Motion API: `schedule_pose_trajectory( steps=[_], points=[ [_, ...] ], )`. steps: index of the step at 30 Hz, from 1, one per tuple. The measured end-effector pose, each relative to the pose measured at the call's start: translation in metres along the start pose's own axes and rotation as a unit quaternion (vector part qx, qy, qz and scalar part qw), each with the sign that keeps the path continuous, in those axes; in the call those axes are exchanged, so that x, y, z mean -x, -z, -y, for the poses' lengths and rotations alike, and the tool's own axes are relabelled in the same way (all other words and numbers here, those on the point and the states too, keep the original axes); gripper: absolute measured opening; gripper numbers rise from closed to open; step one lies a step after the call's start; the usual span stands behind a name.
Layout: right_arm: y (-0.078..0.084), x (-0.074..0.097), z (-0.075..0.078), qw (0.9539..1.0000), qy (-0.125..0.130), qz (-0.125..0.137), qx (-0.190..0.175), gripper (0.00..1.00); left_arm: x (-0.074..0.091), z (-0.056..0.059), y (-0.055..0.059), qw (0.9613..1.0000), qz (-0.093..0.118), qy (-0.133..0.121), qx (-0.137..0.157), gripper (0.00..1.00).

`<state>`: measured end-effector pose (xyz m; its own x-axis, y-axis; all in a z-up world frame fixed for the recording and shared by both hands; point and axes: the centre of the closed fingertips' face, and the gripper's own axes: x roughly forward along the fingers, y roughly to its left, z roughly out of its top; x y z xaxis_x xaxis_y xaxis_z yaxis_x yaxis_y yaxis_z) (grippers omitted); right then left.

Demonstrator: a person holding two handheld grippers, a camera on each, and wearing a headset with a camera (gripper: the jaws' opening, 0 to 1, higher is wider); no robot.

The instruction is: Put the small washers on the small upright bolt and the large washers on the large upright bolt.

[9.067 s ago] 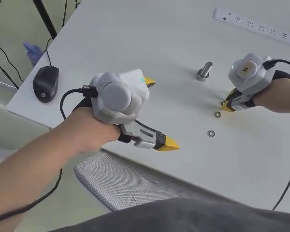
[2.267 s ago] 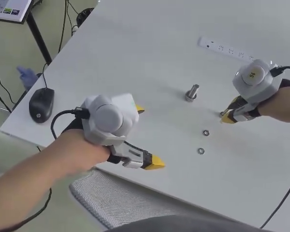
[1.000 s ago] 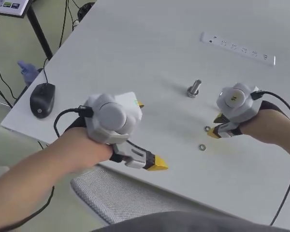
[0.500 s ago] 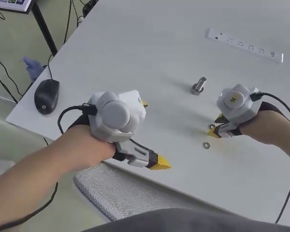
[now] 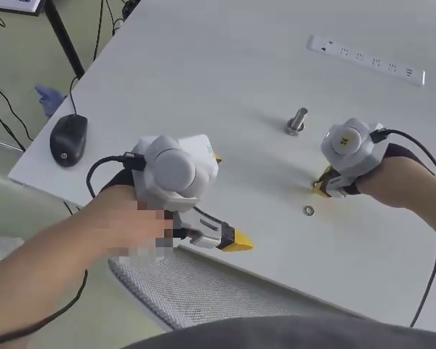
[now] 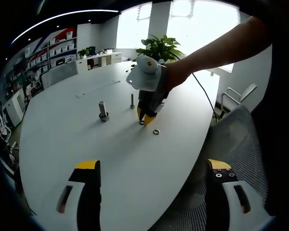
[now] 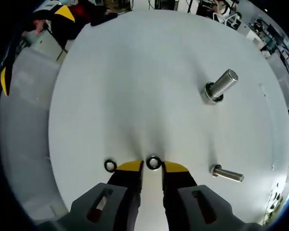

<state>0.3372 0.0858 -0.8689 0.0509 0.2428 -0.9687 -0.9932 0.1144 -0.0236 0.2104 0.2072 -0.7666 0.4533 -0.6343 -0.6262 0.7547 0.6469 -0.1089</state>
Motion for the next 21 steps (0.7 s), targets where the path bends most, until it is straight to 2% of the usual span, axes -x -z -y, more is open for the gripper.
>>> schedule_pose_trajectory(
  steps=[3,5,8,15,18,19,21],
  points=[
    [-0.0005,-0.0006,0.0002,1.0,-0.002,-0.009,0.001,0.16,0.0001,-0.0005,-0.0001,1.0,-0.001,-0.001,0.005,0.88],
    [0.0004,-0.0007,0.001,0.9994,-0.001,-0.025,0.023,0.15,0.0002,-0.0001,-0.0002,1.0,-0.002,-0.001,0.003,0.88],
    [-0.0004,-0.0012,0.001,0.9989,-0.008,-0.04,0.025,0.14,0.0006,-0.0008,-0.0016,1.0,0.0,-0.002,0.001,0.87],
    [0.0002,-0.0017,0.0,0.9964,-0.006,-0.07,0.047,0.13,0.0009,0.0004,-0.001,1.0,0.0,-0.004,0.005,0.84],
    [0.0013,-0.0005,0.0012,0.997,-0.006,-0.067,0.038,0.12,0.0011,0.0031,0.0,1.0,-0.002,-0.005,0.004,0.84],
    [0.0009,-0.0006,0.001,0.9984,-0.009,-0.054,0.016,0.12,0.0013,0.0037,0.0005,1.0,-0.003,-0.006,0.005,0.84],
    [0.0013,0.0002,0.0016,0.9993,-0.013,-0.036,0.001,0.12,0.0015,0.005,0.0006,0.9999,-0.003,-0.006,0.007,0.83]
  ],
)
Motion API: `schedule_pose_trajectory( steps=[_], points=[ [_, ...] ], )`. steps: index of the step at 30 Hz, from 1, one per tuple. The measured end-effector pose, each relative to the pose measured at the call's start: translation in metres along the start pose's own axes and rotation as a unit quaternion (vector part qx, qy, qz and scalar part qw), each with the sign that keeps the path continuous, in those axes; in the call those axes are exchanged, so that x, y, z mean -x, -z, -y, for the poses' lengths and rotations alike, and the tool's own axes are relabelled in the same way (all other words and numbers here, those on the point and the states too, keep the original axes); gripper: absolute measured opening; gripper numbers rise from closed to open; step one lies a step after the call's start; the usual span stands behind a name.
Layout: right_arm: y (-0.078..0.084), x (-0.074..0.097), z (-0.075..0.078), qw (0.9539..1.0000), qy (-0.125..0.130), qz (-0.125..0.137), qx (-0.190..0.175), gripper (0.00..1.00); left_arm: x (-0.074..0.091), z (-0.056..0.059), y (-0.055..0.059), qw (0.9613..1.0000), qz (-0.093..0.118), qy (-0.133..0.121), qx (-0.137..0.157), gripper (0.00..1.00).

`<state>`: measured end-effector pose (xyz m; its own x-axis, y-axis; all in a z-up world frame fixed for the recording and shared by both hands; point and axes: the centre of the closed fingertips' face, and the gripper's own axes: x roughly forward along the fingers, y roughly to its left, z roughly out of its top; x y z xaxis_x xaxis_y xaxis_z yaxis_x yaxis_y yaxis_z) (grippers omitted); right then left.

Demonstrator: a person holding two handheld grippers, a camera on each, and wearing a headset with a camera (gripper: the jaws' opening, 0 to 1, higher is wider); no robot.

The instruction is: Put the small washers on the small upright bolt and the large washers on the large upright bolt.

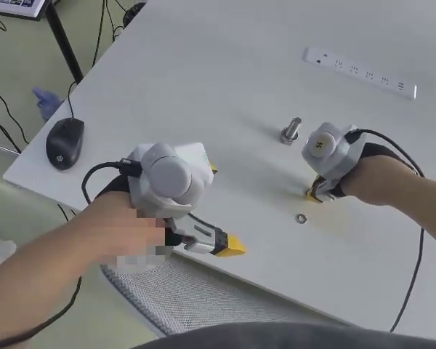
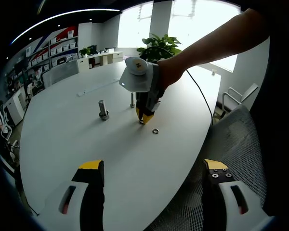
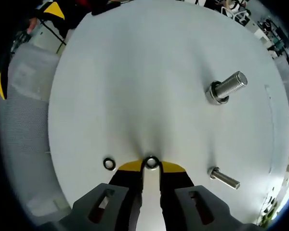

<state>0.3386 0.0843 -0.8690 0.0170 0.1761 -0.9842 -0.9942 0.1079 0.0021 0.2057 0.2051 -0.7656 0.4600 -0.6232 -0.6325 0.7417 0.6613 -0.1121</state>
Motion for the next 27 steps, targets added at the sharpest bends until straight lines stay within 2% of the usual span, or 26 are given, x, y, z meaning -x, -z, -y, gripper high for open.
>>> schedule_pose_trajectory(
  steps=[5,13,19,23,27],
  points=[
    [0.001,0.001,-0.002,0.9999,0.007,0.002,0.01,0.12,0.001,0.004,0.001,0.9999,-0.008,0.0,-0.006,0.81],
    [0.006,0.011,0.0,1.0,0.001,0.002,0.002,0.12,0.0,0.006,-0.002,0.9999,-0.011,-0.002,-0.009,0.79],
    [0.021,0.029,0.006,1.0,0.008,0.001,-0.004,0.12,-0.001,0.009,-0.008,1.0,-0.001,0.0,-0.007,0.81],
    [0.035,0.039,0.013,0.9997,0.016,-0.002,-0.018,0.12,-0.002,0.005,-0.011,0.9999,-0.001,-0.006,-0.014,0.83],
    [0.051,0.049,0.022,0.9989,0.025,-0.001,-0.04,0.12,-0.003,-0.001,-0.016,0.9998,0.008,-0.011,-0.013,0.89]
  ],
)
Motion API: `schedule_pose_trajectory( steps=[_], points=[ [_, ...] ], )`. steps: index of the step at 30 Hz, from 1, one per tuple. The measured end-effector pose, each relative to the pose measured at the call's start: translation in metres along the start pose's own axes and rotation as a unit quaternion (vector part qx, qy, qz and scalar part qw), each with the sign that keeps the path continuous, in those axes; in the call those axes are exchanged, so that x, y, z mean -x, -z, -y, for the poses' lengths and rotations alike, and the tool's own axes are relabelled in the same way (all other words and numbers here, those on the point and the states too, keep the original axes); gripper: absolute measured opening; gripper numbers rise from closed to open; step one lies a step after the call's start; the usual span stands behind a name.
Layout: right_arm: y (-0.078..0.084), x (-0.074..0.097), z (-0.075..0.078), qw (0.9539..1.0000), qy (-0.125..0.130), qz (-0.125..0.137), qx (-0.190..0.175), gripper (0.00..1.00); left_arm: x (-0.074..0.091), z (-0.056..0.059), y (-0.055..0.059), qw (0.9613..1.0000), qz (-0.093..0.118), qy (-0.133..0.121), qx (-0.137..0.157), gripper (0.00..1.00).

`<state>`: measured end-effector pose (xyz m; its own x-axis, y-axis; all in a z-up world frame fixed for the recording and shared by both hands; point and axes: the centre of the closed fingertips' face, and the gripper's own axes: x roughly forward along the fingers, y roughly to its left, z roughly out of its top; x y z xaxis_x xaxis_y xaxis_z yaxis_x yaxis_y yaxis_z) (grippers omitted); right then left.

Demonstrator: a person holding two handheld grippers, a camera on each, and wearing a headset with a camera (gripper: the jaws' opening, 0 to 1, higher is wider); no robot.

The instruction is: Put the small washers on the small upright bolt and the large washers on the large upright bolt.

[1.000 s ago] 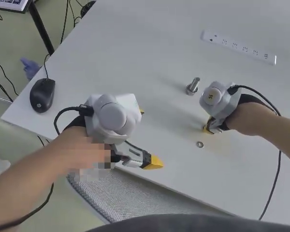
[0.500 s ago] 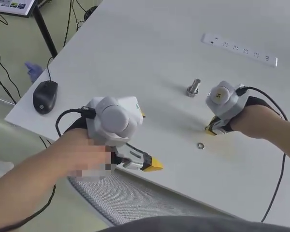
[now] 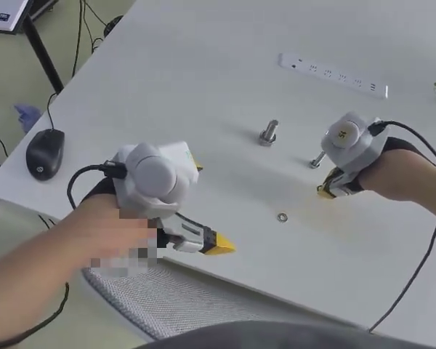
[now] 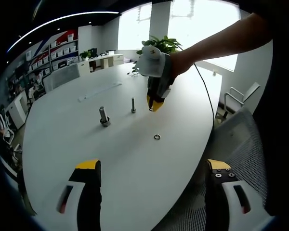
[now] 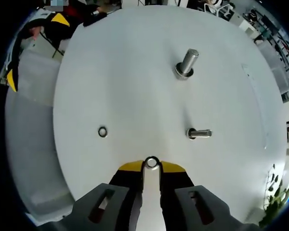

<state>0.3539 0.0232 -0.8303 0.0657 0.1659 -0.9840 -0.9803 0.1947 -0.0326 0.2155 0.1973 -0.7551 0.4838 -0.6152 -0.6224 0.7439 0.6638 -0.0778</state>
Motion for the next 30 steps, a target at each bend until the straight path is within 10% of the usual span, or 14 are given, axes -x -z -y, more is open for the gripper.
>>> schedule_pose_trajectory(
  steps=[8,30],
  points=[
    [0.014,0.005,0.014,0.9994,0.011,0.008,-0.031,0.12,-0.006,-0.002,-0.001,1.0,0.0,0.0,-0.001,0.99],
    [-0.026,0.029,0.063,0.9986,0.037,0.031,-0.023,0.12,-0.007,0.003,0.007,1.0,-0.001,-0.005,0.006,0.99]
  ],
)
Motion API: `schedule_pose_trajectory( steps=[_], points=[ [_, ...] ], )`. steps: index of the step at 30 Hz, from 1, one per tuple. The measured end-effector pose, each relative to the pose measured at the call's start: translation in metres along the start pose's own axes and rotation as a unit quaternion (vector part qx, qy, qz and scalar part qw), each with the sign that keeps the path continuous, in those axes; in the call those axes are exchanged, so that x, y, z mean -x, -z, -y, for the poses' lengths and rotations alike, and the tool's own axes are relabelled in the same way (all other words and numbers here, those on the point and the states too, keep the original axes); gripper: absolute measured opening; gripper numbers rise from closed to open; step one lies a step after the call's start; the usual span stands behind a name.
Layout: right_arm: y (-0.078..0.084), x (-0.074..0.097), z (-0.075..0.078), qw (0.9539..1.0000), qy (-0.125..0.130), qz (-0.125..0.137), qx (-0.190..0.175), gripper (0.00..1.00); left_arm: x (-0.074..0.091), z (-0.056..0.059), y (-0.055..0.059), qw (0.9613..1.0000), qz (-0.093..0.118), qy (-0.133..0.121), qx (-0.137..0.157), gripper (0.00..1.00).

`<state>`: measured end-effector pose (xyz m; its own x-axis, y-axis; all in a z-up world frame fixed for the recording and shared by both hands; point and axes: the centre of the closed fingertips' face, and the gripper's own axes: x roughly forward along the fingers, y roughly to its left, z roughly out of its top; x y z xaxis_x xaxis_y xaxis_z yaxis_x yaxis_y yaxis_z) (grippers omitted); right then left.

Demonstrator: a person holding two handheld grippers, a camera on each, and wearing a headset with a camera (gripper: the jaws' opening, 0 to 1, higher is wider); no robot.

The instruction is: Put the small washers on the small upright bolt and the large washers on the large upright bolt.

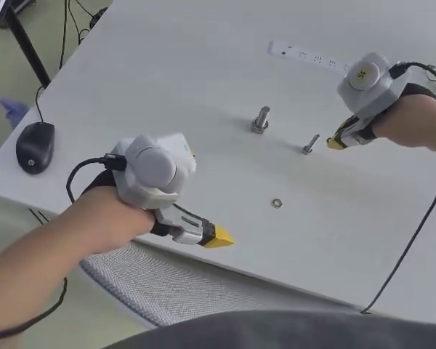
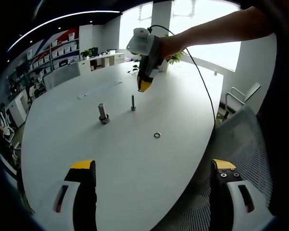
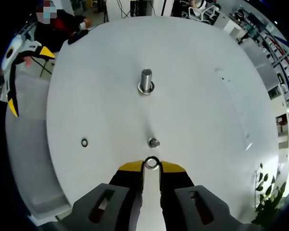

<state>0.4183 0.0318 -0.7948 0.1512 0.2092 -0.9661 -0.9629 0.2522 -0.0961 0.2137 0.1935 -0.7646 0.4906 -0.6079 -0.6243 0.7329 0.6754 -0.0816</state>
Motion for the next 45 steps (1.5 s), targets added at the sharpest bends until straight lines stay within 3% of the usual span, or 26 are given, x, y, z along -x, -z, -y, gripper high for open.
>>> schedule_pose_trajectory(
  steps=[16,45],
  points=[
    [-0.015,-0.018,0.008,0.9996,-0.003,-0.004,0.027,0.12,-0.002,-0.01,0.003,0.9999,-0.002,-0.003,0.01,0.98],
    [-0.013,-0.028,0.006,0.9993,-0.009,-0.023,0.027,0.12,-0.005,-0.015,0.013,0.9996,-0.024,0.011,0.012,0.89]
  ],
)
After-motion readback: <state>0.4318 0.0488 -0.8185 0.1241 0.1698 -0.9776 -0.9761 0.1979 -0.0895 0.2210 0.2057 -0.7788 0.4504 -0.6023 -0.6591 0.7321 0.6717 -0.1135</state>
